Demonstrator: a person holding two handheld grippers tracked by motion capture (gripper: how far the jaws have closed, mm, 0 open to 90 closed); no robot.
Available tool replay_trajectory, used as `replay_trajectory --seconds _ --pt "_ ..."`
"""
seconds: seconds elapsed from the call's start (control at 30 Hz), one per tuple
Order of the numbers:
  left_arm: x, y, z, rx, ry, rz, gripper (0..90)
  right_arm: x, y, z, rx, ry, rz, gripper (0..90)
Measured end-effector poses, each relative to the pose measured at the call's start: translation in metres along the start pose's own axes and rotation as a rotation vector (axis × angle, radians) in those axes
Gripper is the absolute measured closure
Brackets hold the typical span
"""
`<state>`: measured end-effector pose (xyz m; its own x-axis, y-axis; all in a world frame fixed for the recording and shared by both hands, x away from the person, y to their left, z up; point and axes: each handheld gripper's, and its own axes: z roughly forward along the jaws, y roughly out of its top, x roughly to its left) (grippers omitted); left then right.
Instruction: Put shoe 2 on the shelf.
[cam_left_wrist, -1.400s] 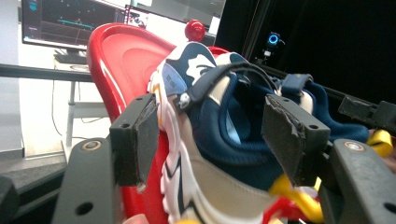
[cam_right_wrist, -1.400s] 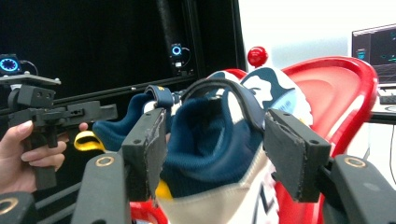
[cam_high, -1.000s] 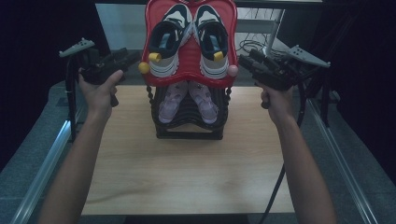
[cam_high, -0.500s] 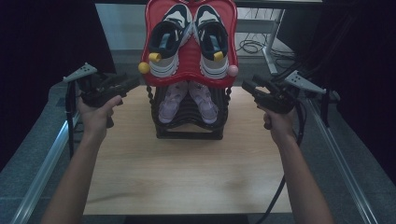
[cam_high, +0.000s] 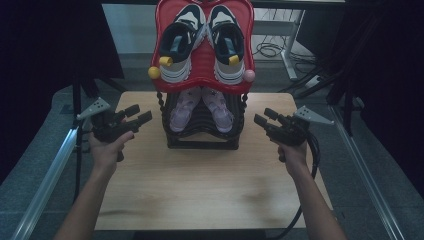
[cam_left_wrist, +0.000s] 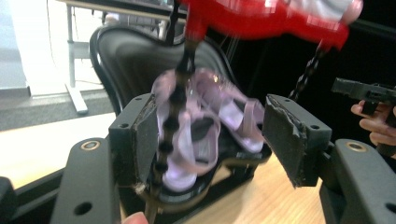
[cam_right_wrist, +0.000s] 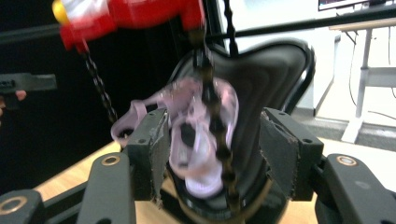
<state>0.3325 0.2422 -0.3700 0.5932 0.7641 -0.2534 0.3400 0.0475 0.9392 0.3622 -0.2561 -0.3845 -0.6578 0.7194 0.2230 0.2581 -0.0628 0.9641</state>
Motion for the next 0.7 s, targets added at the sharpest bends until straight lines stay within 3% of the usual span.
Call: replay_trajectory --seconds 0.17,0.43,0.63,0.7 --pt "-0.001 -0.023 0.001 0.024 -0.004 -0.003 36.1 0.002 -0.024 -0.002 0.023 0.004 0.019 43.6" --pt "0.004 -0.06 0.004 0.072 -0.01 -0.057 36.2 0.002 -0.059 -0.001 0.072 0.009 0.052 44.2" --pt "0.006 -0.09 0.007 0.106 0.013 -0.072 36.7 0.001 -0.084 0.001 0.105 -0.001 0.064 44.7" --pt "0.008 -0.101 0.008 0.117 0.005 -0.097 36.8 0.001 -0.091 0.001 0.104 0.001 0.084 44.9"
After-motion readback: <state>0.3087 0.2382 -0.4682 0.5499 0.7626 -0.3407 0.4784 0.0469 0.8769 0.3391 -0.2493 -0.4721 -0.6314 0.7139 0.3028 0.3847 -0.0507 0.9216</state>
